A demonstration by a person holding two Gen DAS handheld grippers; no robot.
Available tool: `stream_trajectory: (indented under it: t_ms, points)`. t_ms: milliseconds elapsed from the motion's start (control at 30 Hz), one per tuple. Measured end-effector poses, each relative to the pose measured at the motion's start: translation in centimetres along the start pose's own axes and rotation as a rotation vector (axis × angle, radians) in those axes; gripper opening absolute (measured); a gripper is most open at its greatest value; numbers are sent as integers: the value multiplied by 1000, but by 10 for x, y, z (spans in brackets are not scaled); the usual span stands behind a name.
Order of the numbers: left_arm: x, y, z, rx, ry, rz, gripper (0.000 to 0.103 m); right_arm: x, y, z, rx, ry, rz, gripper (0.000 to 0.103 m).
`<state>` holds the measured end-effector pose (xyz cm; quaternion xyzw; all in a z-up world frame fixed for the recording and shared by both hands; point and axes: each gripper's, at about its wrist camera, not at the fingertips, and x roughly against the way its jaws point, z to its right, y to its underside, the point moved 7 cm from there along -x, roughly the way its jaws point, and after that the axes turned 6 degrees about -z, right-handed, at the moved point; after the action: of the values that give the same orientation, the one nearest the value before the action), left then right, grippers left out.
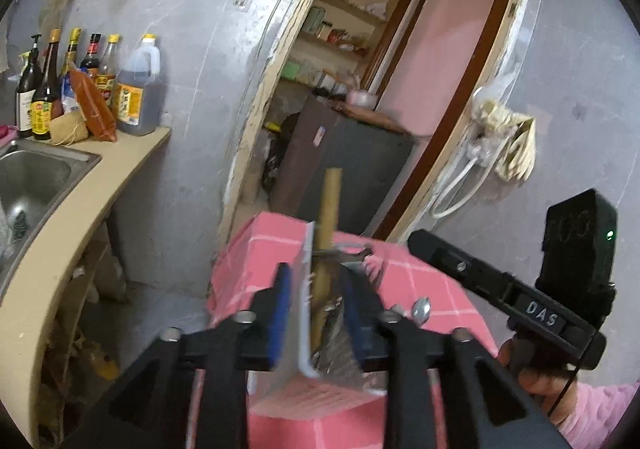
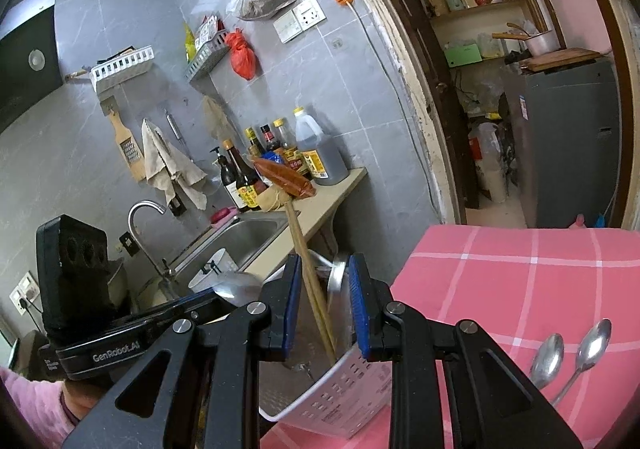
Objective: Organize utensils
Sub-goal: 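Carry the spoon and peeler over the white holder and open both grippers, then move both grippers back over the two remaining silver spoons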
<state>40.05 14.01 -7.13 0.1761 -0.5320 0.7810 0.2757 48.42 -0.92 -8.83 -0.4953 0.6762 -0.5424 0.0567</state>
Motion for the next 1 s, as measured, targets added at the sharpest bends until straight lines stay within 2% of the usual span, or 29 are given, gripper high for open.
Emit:
stream_trajectory:
  t_ms: [33,100,200,267,300,433,500,533,667,733,1000]
  points:
    - [2,1,-1,3,2,-3,46,1,0,-1,1,1,-1,21]
    - [9,1,-3,11,-8,16,54,4,3,-1,-3,6,-1,22]
    - [19,0,-3,15,-30,40,59,12,4,-1,-8,26,16,25]
    - [26,-2,0,3,-50,65,65,24,4,1,-6,62,43,32]
    - [30,-4,2,-8,-62,80,71,28,3,1,-4,72,54,34]
    - [42,-10,20,-71,-119,144,92,57,-2,5,7,151,115,53]
    - [47,-13,31,-97,-142,173,98,73,-5,9,15,198,145,64]
    - [49,-14,35,-106,-152,188,101,82,-5,12,19,224,158,72]
    - [53,-14,59,-158,-184,236,103,118,-4,23,47,334,200,96]
    - [51,-13,71,-184,-191,246,103,132,-2,30,50,376,209,100]
    - [37,7,126,-295,-183,270,103,191,15,66,47,530,213,102]
